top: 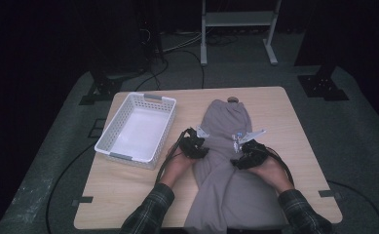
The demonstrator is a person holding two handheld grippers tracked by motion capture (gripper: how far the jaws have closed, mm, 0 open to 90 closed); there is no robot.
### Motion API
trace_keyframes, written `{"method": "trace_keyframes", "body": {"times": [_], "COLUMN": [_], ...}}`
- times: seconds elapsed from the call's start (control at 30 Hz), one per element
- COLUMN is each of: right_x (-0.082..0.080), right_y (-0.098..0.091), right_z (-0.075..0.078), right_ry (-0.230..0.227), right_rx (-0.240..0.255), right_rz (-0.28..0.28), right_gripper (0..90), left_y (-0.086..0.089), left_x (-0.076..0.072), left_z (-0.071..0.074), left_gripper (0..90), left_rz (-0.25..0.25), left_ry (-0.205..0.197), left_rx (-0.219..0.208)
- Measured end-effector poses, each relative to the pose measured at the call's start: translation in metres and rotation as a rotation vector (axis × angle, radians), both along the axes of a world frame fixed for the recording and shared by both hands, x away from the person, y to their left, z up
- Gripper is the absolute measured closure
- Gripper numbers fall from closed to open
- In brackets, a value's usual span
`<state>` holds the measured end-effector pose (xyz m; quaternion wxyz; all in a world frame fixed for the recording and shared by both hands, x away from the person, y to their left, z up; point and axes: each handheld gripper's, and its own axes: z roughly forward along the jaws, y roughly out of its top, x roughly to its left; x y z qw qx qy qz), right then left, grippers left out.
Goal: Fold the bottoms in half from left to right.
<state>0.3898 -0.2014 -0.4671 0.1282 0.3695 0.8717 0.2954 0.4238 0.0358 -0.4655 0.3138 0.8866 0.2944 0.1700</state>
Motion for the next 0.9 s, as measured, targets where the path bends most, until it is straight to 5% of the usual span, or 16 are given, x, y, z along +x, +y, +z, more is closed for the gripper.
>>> {"method": "trace_keyframes", "body": {"times": [0.13, 0.23, 0.43, 0.63, 0.8, 0.9], "right_x": [0.003, -0.005, -0.034, -0.074, -0.091, -0.091], "right_y": [0.000, -0.005, -0.022, -0.027, -0.024, -0.023], "right_z": [0.000, 0.009, 0.027, 0.013, 0.000, -0.002], "right_ry": [-0.005, -0.028, -0.064, -0.027, 0.012, 0.017], "right_rx": [0.011, 0.035, 0.084, 0.033, -0.001, -0.008], "right_rz": [-0.014, 0.000, 0.037, 0.113, 0.151, 0.157], "right_gripper": [29.7, 29.6, 25.7, 23.1, 23.0, 22.2], "left_y": [0.000, 0.006, 0.014, 0.017, 0.013, 0.012], "left_x": [0.000, -0.006, -0.038, -0.071, -0.076, -0.074], "left_z": [-0.001, 0.001, 0.013, 0.005, -0.004, -0.005], "left_gripper": [61.6, 57.2, 53.9, 53.1, 53.2, 54.6], "left_rz": [0.021, 0.015, -0.057, -0.119, -0.138, -0.125], "left_ry": [-0.003, 0.014, 0.039, 0.060, 0.072, 0.075], "left_rx": [-0.017, -0.103, -0.186, -0.130, -0.081, -0.090]}}
